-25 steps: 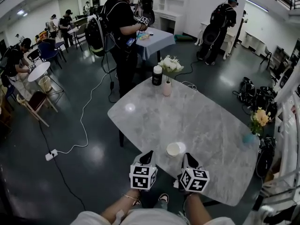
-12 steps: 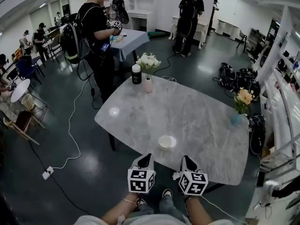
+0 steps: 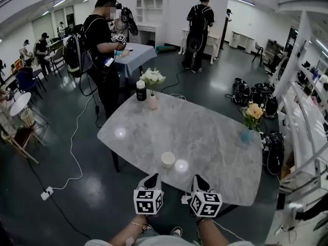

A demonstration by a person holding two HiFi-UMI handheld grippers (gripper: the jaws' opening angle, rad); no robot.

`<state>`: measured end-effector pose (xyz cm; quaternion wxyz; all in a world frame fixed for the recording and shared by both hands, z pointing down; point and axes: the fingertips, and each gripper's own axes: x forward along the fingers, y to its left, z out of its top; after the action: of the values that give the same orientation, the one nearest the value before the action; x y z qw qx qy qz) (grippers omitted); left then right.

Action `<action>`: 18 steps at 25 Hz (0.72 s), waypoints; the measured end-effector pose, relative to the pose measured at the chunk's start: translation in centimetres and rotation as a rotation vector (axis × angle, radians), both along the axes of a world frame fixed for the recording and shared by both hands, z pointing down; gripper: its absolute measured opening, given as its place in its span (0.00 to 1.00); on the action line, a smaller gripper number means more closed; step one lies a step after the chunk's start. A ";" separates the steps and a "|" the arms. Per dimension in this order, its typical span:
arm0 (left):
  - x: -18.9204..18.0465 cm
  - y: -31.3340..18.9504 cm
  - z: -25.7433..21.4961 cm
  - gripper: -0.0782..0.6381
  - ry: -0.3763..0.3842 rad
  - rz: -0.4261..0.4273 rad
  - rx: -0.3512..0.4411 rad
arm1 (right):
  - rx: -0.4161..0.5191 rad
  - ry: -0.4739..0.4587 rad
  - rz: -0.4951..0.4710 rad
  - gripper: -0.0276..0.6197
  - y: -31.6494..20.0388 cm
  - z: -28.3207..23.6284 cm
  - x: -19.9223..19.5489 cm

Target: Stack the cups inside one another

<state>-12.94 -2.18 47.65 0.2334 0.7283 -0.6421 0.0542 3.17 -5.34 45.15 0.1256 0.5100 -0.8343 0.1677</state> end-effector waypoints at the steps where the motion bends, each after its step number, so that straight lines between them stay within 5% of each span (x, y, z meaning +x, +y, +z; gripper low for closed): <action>1: 0.3 0.1 0.1 0.10 0.000 -0.006 0.002 | 0.006 0.001 -0.008 0.06 0.1 -0.1 0.3; 18: 3.6 1.0 -0.9 0.10 -0.058 0.009 0.009 | 0.027 -0.015 -0.048 0.05 0.6 -1.2 1.3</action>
<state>-9.35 -1.23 46.75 0.2114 0.7304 -0.6453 0.0736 4.48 -4.78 43.99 0.1164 0.4901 -0.8494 0.1575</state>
